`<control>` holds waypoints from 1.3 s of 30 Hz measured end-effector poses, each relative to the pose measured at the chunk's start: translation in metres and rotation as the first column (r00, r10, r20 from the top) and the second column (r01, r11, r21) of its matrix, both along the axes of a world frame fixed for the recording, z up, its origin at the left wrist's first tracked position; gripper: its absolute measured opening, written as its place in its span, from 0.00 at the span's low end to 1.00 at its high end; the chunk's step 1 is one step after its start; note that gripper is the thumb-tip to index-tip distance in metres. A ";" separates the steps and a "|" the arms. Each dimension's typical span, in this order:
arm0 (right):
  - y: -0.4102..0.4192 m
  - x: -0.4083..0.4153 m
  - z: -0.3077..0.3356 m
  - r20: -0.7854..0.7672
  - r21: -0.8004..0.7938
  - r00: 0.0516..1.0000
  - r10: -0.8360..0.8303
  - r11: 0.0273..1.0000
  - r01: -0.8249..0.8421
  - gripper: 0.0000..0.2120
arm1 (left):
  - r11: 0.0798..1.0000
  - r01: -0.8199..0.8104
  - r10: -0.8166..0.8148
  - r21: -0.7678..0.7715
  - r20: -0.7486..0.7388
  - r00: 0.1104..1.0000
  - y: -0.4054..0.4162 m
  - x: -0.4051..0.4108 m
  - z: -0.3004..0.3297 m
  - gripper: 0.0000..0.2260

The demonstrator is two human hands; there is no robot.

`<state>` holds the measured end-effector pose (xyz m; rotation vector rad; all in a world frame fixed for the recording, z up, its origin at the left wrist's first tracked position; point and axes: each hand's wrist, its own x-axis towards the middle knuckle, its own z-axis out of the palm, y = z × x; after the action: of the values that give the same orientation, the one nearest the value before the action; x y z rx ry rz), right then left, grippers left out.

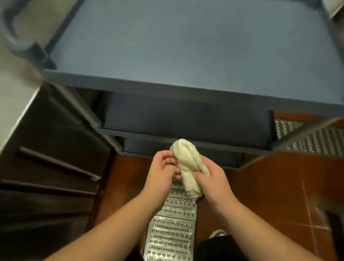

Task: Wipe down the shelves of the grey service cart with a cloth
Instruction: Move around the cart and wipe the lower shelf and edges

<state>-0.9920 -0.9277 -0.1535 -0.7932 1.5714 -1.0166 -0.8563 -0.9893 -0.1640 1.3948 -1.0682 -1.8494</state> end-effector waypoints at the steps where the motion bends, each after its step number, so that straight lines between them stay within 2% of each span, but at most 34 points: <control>1: 0.006 0.001 0.036 0.018 -0.021 1.000 -0.013 1.000 0.014 0.18 | 1.000 0.015 -0.014 -0.025 0.007 1.000 0.004 -0.002 0.034 0.18; 7: 0.032 -0.010 0.227 0.071 -0.159 0.988 -0.136 0.976 0.146 0.11 | 0.957 0.217 -0.215 -0.193 0.027 0.976 0.012 -0.023 0.221 0.17; 10: 0.041 -0.025 0.282 0.049 -0.238 0.971 -0.233 0.942 0.238 0.13 | 0.923 0.286 -0.304 -0.257 -0.035 0.952 0.010 -0.041 0.280 0.18; 13: 0.055 -0.033 0.305 0.048 -0.290 0.935 -0.352 0.891 0.350 0.18 | 0.878 0.361 -0.400 -0.315 -0.066 0.914 0.013 -0.059 0.314 0.18; 21: 0.094 -0.034 0.302 0.261 -0.315 0.698 -0.666 0.625 0.714 0.24 | 0.710 0.599 -0.656 -0.370 -0.040 0.753 0.036 -0.101 0.345 0.17; 29: 0.169 -0.124 0.308 0.303 -0.278 0.479 -0.824 0.405 0.871 0.24 | 0.495 0.747 -0.798 -0.443 0.109 0.593 0.100 -0.227 0.343 0.20; 33: 0.215 -0.186 0.321 0.267 -0.272 0.453 -0.851 0.384 0.882 0.24 | 0.431 0.789 -0.839 -0.438 0.126 0.529 0.143 -0.306 0.348 0.19; 39: 0.260 -0.296 0.350 0.209 -0.294 0.475 -0.855 0.408 0.864 0.22 | 0.450 0.753 -0.843 -0.479 0.050 0.536 0.184 -0.408 0.370 0.17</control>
<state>-1.2878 -0.6674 0.1967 -0.0922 1.8080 -2.1313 -1.2639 -0.8052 0.2064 0.3568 -2.1436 -2.0470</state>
